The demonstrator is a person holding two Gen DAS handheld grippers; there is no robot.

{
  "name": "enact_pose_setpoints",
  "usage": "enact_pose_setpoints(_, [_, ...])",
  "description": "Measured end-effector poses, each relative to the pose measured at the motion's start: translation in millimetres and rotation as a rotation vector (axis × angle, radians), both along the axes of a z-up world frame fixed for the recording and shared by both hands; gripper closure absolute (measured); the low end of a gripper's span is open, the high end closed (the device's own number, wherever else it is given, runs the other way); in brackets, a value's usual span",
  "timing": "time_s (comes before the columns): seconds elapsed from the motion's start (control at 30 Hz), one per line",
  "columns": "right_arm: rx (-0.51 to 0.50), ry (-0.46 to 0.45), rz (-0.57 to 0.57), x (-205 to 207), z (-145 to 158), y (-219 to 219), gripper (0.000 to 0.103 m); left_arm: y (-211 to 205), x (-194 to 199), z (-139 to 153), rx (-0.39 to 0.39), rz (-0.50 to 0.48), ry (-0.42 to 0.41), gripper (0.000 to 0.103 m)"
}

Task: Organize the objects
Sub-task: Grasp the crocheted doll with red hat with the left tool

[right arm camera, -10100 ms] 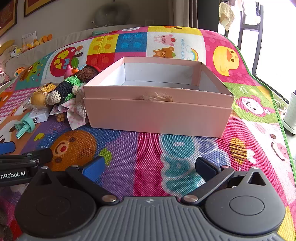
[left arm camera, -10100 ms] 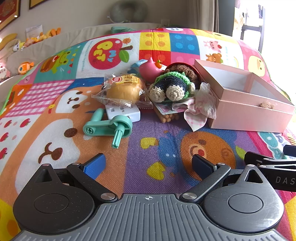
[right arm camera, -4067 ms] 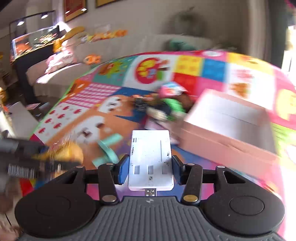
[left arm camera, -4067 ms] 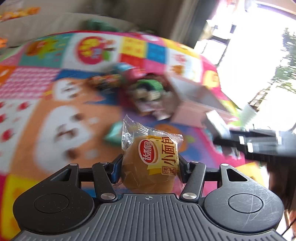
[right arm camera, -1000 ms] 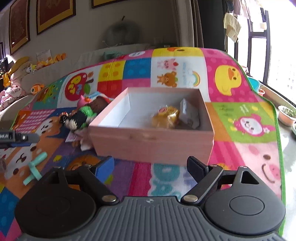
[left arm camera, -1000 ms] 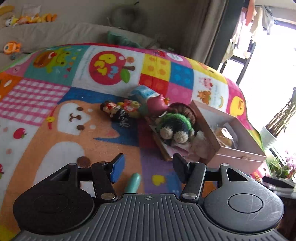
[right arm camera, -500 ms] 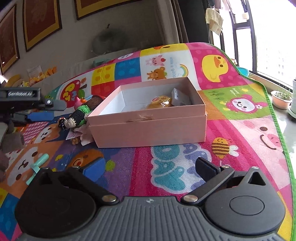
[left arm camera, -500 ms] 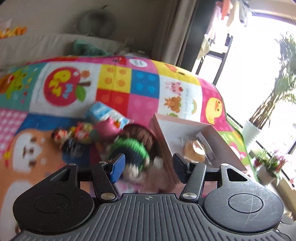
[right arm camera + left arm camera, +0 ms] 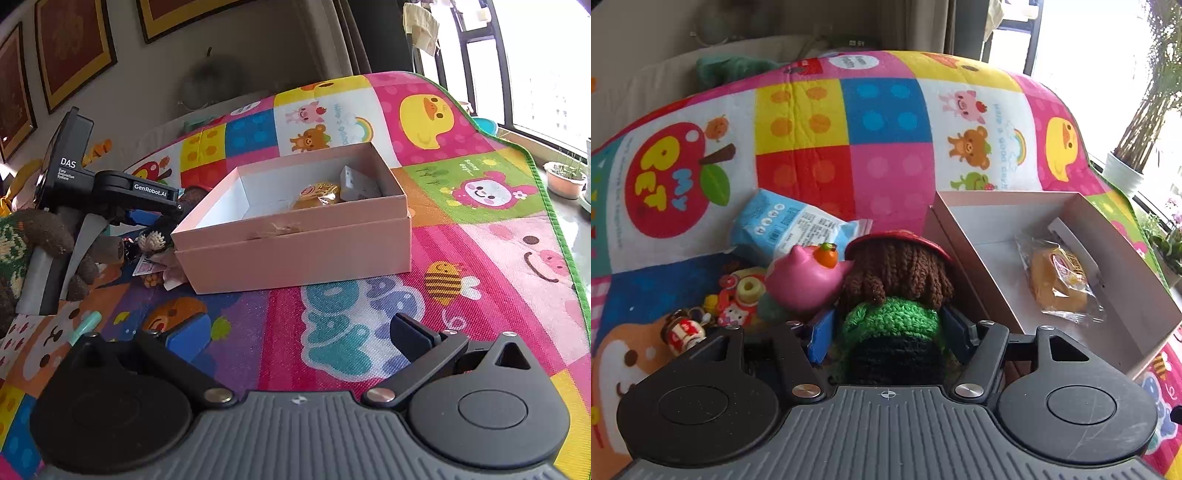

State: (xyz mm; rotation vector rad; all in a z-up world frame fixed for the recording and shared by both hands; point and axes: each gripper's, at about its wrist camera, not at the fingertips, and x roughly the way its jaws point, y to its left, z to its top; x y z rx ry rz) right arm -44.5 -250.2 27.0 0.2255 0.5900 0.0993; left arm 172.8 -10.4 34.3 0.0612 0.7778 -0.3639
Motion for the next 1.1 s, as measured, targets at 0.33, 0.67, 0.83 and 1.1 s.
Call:
enact_pose_setpoints(0.33, [0.066,0.082,-0.008,12.3,-8.1,-8.2,0.000,10.5,-11.5,-1.0,-0.118,0.048,0.022,0.044])
enact_pose_setpoints(0.67, [0.062,0.100,0.006,17.5,-8.2,-7.8,0.000,73.0,-134.7,43.3,-0.193,0.060,-0.136,0.050])
enact_pose_setpoints(0.83, [-0.070,0.137,0.044,23.3,-7.1,11.9,0.000,115.7,-173.1,40.7,-0.268,0.155,-0.143,0.050])
enact_pose_setpoints(1.1, [-0.101,0.161,0.271,18.4,8.2,74.3,0.000,177.0,-206.4,43.3,-0.336,0.314,-0.150,0.094])
